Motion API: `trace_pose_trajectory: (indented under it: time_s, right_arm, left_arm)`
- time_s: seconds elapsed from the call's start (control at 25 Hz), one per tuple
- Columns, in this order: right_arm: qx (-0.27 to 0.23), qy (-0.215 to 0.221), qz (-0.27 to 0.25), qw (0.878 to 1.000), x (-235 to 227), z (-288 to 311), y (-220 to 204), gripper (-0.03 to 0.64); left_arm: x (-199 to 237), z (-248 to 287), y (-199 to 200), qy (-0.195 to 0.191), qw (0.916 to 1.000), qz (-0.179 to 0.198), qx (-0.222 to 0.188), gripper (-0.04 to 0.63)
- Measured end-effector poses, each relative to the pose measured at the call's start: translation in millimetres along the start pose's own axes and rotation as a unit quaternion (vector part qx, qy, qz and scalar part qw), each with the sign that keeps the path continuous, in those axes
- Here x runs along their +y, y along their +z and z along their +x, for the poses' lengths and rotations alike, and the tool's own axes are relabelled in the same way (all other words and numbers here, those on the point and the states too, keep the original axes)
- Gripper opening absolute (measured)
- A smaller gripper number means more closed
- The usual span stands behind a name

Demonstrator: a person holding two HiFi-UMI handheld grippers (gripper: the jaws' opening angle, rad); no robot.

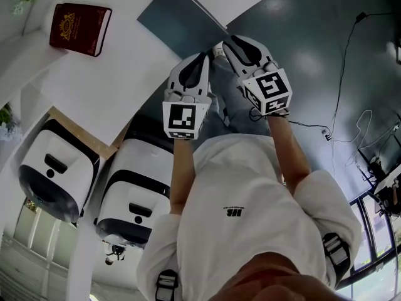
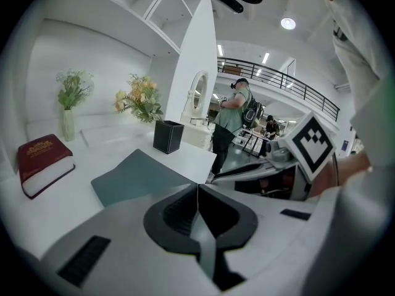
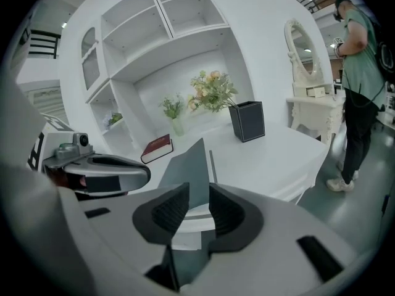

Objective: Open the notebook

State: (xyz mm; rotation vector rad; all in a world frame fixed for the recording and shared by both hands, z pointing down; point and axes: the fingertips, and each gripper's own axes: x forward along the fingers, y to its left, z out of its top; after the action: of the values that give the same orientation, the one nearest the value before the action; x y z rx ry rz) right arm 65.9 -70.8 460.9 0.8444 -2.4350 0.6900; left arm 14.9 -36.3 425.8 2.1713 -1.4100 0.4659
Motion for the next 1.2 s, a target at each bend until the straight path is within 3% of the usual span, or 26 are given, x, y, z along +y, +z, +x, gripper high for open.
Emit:
trace_pose_trajectory:
  time_s: [0.72,1.2]
  right_arm:
    - [0.027,0.023,0.003,0.999,3.6,11.5,-10.3,0.136]
    - [0.014,0.045,0.028,0.999,6.4,7.2,-9.1,0.015]
  left_arm:
    - [-2.0,-0.8,-3.3,0.002,0.9999,-0.01,0.007,0.0]
    - [-2.9,1.0,-3.8,0.004,0.9999,-0.013,0.008,0.0]
